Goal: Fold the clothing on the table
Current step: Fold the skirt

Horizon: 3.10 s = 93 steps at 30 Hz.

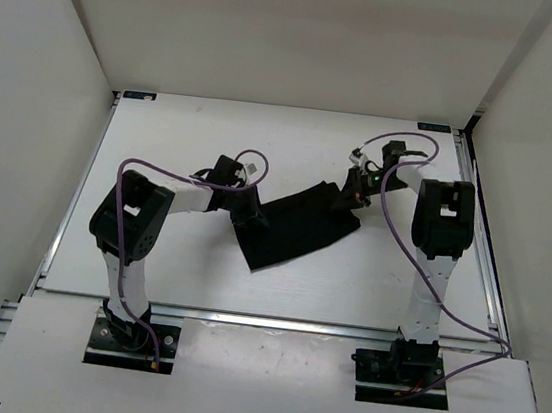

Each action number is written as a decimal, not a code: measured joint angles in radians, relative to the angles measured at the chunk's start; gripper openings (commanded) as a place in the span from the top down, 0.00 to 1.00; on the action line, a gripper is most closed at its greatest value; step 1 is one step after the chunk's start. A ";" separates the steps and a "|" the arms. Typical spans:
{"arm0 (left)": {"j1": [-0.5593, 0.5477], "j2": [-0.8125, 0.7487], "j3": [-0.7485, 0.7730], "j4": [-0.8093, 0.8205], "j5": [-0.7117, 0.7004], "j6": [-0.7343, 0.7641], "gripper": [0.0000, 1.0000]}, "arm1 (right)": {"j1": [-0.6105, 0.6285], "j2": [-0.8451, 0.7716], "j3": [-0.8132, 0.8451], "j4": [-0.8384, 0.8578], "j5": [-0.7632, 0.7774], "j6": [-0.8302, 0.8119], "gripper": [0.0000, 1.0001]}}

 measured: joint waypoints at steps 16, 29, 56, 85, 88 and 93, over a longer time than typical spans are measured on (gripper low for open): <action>0.010 -0.006 -0.014 0.012 0.002 -0.019 0.72 | 0.077 -0.007 -0.063 -0.134 0.369 0.061 1.00; 0.033 -0.066 -0.121 0.041 0.003 -0.018 0.76 | 0.049 -0.070 -0.022 -0.269 0.832 0.009 1.00; -0.008 0.137 0.425 -0.440 -0.183 0.505 0.01 | 0.087 -0.501 -0.043 -0.283 0.591 -0.212 0.59; -0.093 0.193 0.399 -0.320 0.035 0.463 0.32 | -0.061 -0.529 -0.077 -0.281 0.576 -0.231 0.62; -0.094 0.194 0.388 -0.312 0.037 0.460 0.51 | -0.065 -0.526 -0.074 -0.282 0.576 -0.231 0.62; -0.094 0.203 0.350 -0.309 0.075 0.446 0.94 | -0.064 -0.523 -0.074 -0.282 0.577 -0.230 0.63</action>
